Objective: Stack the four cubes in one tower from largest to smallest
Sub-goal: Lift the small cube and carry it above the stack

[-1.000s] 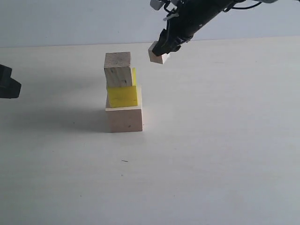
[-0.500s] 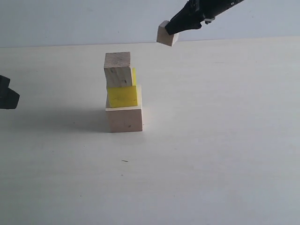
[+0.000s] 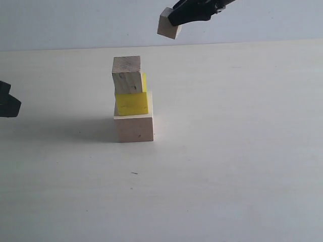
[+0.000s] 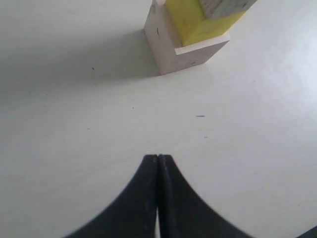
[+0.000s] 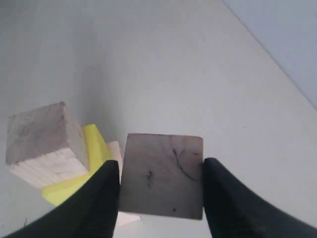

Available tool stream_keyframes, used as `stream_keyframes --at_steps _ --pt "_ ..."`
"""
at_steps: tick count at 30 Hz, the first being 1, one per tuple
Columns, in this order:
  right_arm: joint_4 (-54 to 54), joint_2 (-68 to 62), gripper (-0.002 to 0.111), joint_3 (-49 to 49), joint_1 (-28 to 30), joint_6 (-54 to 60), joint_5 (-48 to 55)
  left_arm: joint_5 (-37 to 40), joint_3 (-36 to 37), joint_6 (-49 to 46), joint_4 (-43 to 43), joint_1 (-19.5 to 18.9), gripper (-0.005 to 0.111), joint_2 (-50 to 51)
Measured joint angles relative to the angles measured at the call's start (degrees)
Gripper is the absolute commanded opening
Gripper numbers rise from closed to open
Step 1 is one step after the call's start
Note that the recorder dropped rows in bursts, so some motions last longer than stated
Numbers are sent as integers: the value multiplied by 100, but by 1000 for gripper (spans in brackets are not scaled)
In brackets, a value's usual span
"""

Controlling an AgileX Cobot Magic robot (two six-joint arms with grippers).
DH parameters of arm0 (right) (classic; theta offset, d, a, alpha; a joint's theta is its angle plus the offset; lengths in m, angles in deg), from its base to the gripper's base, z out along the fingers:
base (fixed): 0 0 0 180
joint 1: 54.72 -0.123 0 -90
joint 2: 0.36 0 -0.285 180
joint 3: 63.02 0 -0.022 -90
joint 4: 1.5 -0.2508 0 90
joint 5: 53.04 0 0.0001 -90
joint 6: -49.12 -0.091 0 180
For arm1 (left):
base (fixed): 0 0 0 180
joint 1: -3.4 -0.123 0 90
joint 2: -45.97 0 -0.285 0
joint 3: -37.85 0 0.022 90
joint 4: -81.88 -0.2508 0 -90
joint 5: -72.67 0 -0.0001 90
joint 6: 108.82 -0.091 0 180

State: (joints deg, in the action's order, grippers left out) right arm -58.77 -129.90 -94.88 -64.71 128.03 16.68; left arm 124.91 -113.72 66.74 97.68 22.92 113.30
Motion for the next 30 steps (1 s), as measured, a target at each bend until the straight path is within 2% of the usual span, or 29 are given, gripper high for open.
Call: stream_keyframes --at_steps 8,14,30 --pt "452 400 0 0 -544 -52 0 0 0 0 0 0 0 0" --pt "551 495 0 0 -748 -179 10 0 0 0 0 0 0 0" --pt "718 731 0 0 -863 -474 20 0 0 0 13 0 0 0"
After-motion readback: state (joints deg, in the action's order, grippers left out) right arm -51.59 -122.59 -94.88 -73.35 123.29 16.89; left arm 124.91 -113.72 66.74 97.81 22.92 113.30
